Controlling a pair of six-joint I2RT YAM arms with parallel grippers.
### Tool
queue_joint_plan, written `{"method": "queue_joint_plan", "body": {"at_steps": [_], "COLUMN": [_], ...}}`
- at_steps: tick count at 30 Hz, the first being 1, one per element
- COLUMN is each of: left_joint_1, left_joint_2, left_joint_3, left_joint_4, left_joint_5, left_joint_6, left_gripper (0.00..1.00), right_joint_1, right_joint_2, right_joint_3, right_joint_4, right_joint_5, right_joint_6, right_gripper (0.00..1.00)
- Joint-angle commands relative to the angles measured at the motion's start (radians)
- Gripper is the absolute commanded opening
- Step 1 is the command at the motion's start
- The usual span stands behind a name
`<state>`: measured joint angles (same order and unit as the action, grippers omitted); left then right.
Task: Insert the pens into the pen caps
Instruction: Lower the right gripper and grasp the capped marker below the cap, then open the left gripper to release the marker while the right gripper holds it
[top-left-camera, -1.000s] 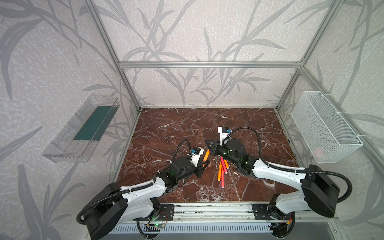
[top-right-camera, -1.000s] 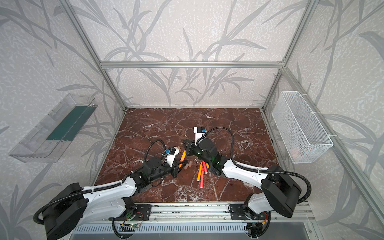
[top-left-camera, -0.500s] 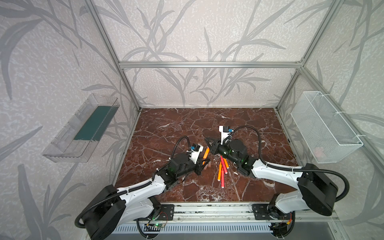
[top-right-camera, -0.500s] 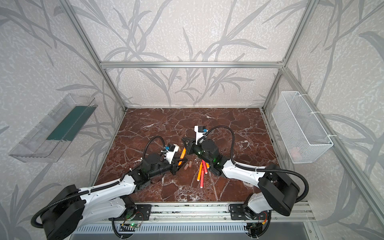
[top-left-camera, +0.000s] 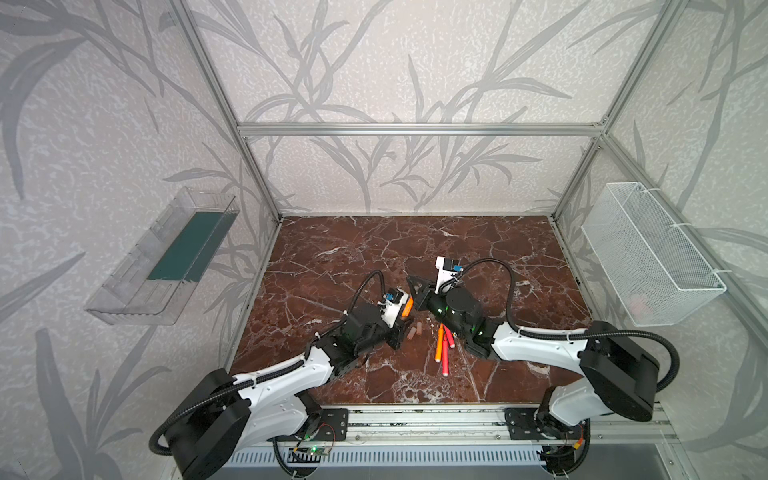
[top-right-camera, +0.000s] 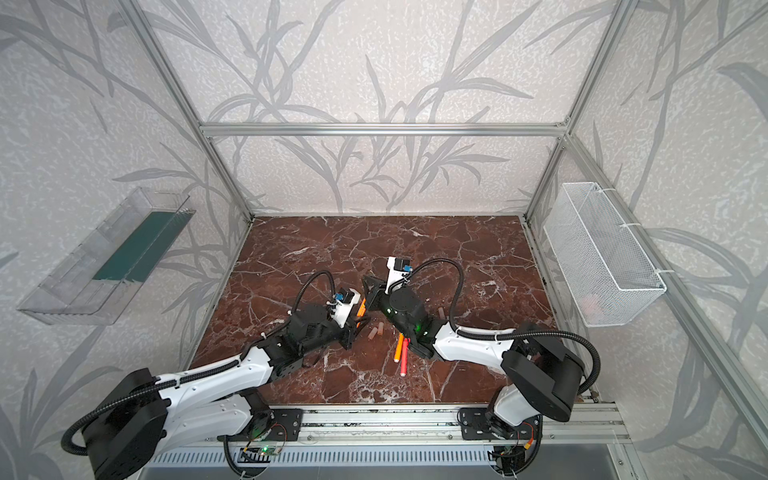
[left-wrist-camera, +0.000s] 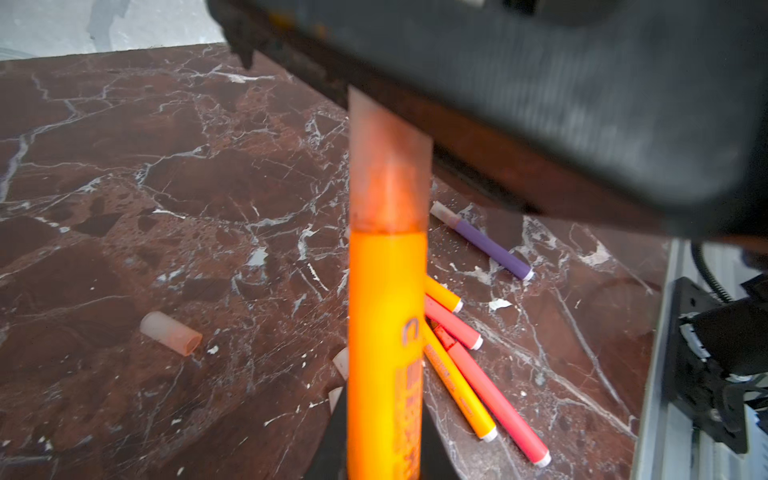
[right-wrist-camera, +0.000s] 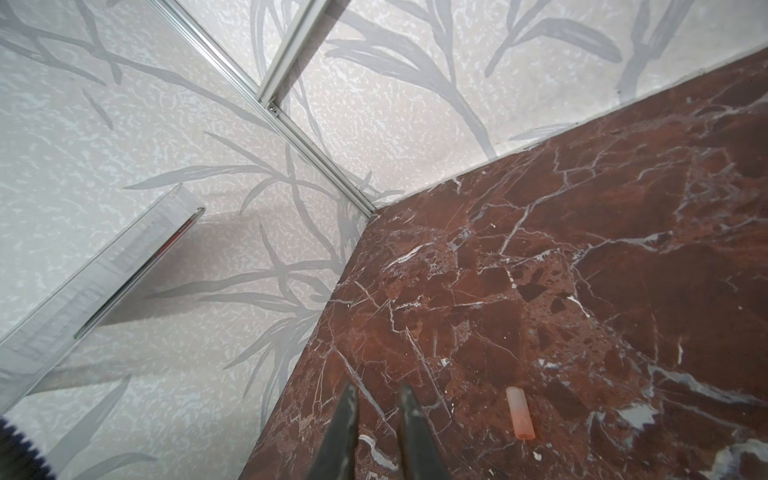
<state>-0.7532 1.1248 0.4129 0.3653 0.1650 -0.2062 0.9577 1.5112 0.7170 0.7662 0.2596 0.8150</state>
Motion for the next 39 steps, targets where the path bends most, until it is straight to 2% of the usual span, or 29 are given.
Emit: {"method": "queue_joint_plan", "body": {"at_steps": [1,3,5,7,11,15,20,24,33,36,39], "left_joint_1": [0.063,0.114,0.194,0.252,0.277,0.271,0.242,0.208,0.091,0.077,0.07], "left_joint_2": [0.003,0.005,0.017,0.03,0.038,0.025,-0.001,-0.038,-0.097,-0.099,-0.099], "left_joint_3": [0.131,0.132,0.132,0.13,0.125,0.114,0.095,0.076,0.028,0.025,0.024], "left_joint_4": [0.194,0.192,0.217,0.251,0.276,0.265,0.225,0.197,0.15,0.155,0.156], "left_joint_5": [-0.254,-0.152,0.033,0.171,0.294,0.322,0.332,0.344,0.295,0.292,0.286], "left_joint_6": [-0.067,-0.117,-0.19,-0.247,-0.273,-0.243,-0.2,-0.161,-0.079,-0.079,-0.079], "left_gripper": [0.0,0.0,0.0,0.0,0.0,0.0,0.0,0.0,0.0,0.0,0.0], "right_joint_1": [0.12,0.12,0.12,0.121,0.12,0.119,0.121,0.12,0.116,0.117,0.118], "right_joint_2": [0.006,-0.01,-0.017,-0.011,-0.006,-0.009,-0.057,-0.11,-0.221,-0.219,-0.206], "right_joint_3": [-0.035,-0.055,-0.101,-0.128,-0.135,-0.124,-0.1,-0.099,-0.048,-0.044,-0.05], "right_joint_4": [-0.166,-0.126,0.012,0.107,0.141,0.116,-0.004,-0.079,-0.22,-0.216,-0.186], "right_joint_5": [-0.179,-0.187,-0.218,-0.245,-0.287,-0.288,-0.207,-0.149,-0.1,-0.104,-0.114], "right_joint_6": [0.027,-0.009,-0.067,-0.115,-0.156,-0.147,-0.147,-0.165,-0.241,-0.237,-0.231], "right_gripper": [0.0,0.0,0.0,0.0,0.0,0.0,0.0,0.11,0.21,0.23,0.3]}}
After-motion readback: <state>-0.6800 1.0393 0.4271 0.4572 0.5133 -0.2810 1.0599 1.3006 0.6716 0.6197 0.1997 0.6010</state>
